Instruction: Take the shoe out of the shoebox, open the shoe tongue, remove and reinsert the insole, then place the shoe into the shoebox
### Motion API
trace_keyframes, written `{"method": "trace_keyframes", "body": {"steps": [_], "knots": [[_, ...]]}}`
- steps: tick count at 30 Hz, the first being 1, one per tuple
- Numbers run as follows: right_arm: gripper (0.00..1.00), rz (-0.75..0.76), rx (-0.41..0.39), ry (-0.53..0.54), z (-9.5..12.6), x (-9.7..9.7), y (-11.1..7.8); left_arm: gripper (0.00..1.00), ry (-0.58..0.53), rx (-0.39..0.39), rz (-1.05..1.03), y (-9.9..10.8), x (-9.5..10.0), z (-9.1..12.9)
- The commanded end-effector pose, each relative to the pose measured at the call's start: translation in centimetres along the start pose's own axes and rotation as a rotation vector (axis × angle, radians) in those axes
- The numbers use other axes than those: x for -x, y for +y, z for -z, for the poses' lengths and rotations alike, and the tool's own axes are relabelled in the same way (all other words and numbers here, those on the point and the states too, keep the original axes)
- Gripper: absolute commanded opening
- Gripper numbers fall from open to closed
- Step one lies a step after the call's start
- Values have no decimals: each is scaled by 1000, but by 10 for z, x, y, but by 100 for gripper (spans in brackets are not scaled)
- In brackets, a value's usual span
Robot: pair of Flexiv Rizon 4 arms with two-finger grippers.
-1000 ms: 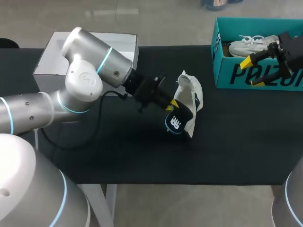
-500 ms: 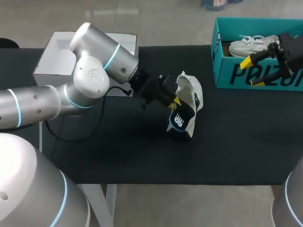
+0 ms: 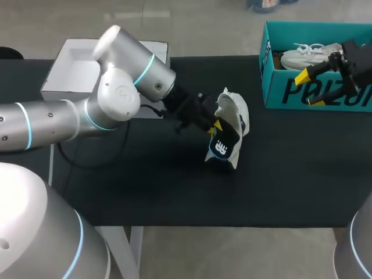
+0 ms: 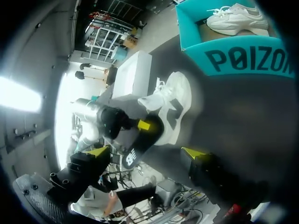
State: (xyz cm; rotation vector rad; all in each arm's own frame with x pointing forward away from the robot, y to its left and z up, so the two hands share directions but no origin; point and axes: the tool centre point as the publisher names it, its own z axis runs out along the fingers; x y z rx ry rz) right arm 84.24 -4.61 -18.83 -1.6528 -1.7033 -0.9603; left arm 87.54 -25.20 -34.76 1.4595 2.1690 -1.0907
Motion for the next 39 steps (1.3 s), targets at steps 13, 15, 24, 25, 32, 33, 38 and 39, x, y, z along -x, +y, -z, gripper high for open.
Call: {"method": "trace_keyframes", "body": {"steps": [13, 15, 24, 25, 32, 33, 38, 39], "knots": [[100, -1, -3, -3, -1, 0, 1, 75, -11, -2, 44, -8, 8, 5], [100, -1, -3, -3, -1, 0, 1, 80, -15, -2, 33, -15, 8, 7], [100, -1, -3, -3, -1, 0, 1, 0, -13, 6, -19, -31, 8, 11], [100, -1, -3, -3, -1, 0, 1, 0, -5, 8, -18, -29, 7, 10], [100, -1, -3, -3, -1, 0, 1, 0, 48, 42, -38, -22, 1, 5], [100, -1, -3, -3, -1, 0, 1, 0, 47, 44, -38, -21, 0, 4], [100, -1, -3, -3, -1, 0, 1, 0, 68, 96, -37, -7, -1, 2], [100, -1, -3, -3, -1, 0, 1, 0, 69, 101, -31, -3, -1, 1]]}}
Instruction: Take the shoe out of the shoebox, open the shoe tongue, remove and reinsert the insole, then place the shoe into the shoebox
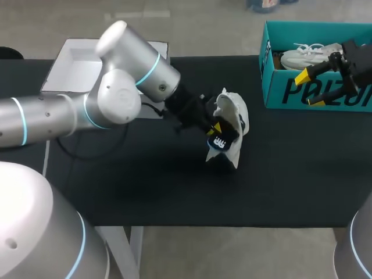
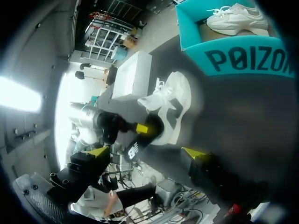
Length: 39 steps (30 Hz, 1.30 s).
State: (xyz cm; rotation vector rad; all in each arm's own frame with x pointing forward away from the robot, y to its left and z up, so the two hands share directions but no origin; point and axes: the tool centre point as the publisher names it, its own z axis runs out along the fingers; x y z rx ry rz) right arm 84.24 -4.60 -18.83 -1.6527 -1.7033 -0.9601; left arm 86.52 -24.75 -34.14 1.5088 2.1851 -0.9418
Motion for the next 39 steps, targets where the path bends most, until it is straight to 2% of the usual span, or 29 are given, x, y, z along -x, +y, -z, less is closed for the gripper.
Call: {"method": "trace_keyframes", "body": {"steps": [1, 9, 14, 19, 27, 28, 29, 30, 31, 32, 33, 36, 37, 38, 39], "knots": [[100, -1, -3, -3, -1, 0, 1, 0, 22, 27, 7, 10, 3, -6], [100, -1, -3, -3, -1, 0, 1, 0, 30, 73, 42, 32, 3, -14], [100, -1, -3, -3, -1, 0, 1, 0, 7, 88, 54, 32, 4, -16], [100, -1, -3, -3, -1, 0, 1, 0, -15, 143, 63, 36, 5, -20], [100, -1, -3, -3, -1, 0, 1, 0, -14, 138, 90, 43, 10, -24], [100, -1, -3, -3, -1, 0, 1, 27, -18, 122, 93, 39, 11, -21], [100, -1, -3, -3, -1, 0, 1, 50, -21, 117, 88, 35, 12, -19], [100, -1, -3, -3, -1, 0, 1, 85, -21, 112, 80, 29, 13, -16], [100, -1, -3, -3, -1, 0, 1, 96, -29, 103, 73, 24, 14, -12], [100, -1, -3, -3, -1, 0, 1, 98, -32, 104, 66, 19, 15, -10], [100, -1, -3, -3, -1, 0, 1, 97, -41, 100, 61, 15, 16, -7], [100, -1, -3, -3, -1, 0, 1, 84, -54, 91, 48, 8, 18, -4], [100, -1, -3, -3, -1, 0, 1, 65, -55, 91, 42, 6, 19, -4], [100, -1, -3, -3, -1, 0, 1, 50, -55, 90, 38, 5, 19, -4], [100, -1, -3, -3, -1, 0, 1, 44, -54, 88, 34, 4, 20, -6]]}}
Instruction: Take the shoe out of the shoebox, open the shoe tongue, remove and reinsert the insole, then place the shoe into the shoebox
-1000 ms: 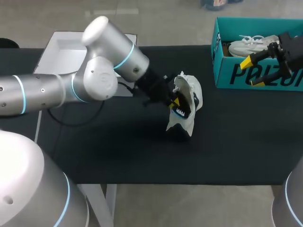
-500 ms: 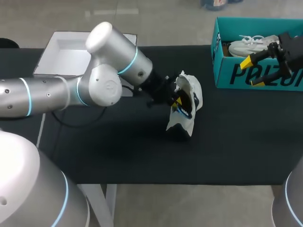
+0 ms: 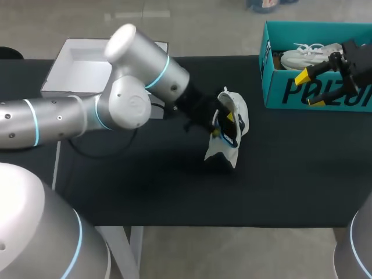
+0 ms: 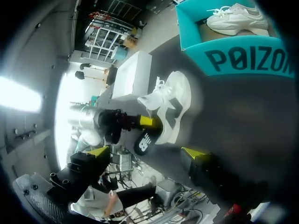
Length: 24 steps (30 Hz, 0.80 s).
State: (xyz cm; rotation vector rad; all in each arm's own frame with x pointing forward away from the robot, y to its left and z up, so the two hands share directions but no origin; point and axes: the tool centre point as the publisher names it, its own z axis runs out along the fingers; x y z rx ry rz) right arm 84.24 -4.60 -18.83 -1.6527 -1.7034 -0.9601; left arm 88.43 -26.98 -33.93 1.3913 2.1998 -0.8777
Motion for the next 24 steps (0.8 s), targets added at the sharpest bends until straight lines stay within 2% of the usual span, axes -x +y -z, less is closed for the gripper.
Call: {"method": "trace_keyframes", "body": {"steps": [1, 2, 8, 18, 24], "knots": [[100, -1, -3, -3, -1, 0, 1, 9, 3, -1, -14, -8, -5, 5], [100, -1, -3, -3, -1, 0, 1, 0, 9, -3, -18, -8, -6, 3], [100, -1, -3, -3, -1, 0, 1, 0, 54, 3, -37, -7, -13, -8], [100, -1, -3, -3, -1, 0, 1, 0, 67, 116, -62, 23, -6, -23], [100, -1, -3, -3, -1, 0, 1, 0, 37, 172, -35, 39, 1, -28]]}}
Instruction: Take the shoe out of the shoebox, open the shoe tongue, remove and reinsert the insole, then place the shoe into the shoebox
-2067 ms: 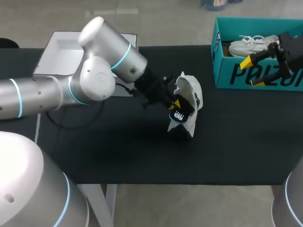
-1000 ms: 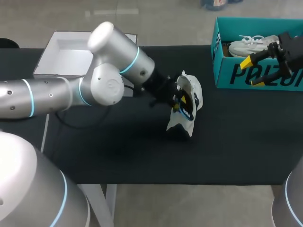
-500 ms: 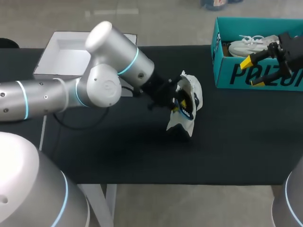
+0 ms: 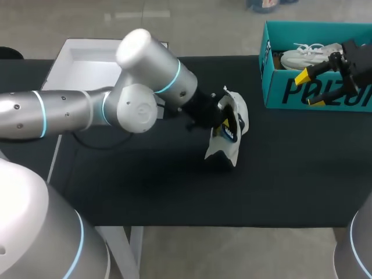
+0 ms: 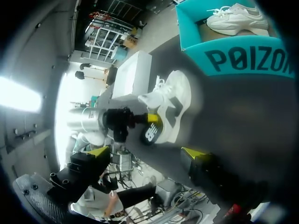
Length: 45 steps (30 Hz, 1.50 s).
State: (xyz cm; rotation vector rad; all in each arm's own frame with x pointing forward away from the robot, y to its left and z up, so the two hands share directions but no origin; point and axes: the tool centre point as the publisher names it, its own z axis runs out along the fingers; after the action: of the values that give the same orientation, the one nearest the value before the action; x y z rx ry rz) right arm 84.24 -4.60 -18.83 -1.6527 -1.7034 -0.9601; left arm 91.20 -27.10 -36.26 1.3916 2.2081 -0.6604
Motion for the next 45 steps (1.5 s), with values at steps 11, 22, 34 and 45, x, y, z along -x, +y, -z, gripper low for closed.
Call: {"method": "trace_keyframes", "body": {"steps": [11, 22, 34, 45], "knots": [[100, -1, -3, -3, -1, 0, 1, 42, -44, -24, 13, -19, 7, 14], [100, -1, -3, -3, -1, 0, 1, 0, -35, -11, -15, -25, -2, 11], [100, -1, -3, -3, -1, 0, 1, 0, -15, 64, -9, 4, 0, -13], [100, -1, -3, -3, -1, 0, 1, 98, -35, 28, 36, -8, -3, 3]]}}
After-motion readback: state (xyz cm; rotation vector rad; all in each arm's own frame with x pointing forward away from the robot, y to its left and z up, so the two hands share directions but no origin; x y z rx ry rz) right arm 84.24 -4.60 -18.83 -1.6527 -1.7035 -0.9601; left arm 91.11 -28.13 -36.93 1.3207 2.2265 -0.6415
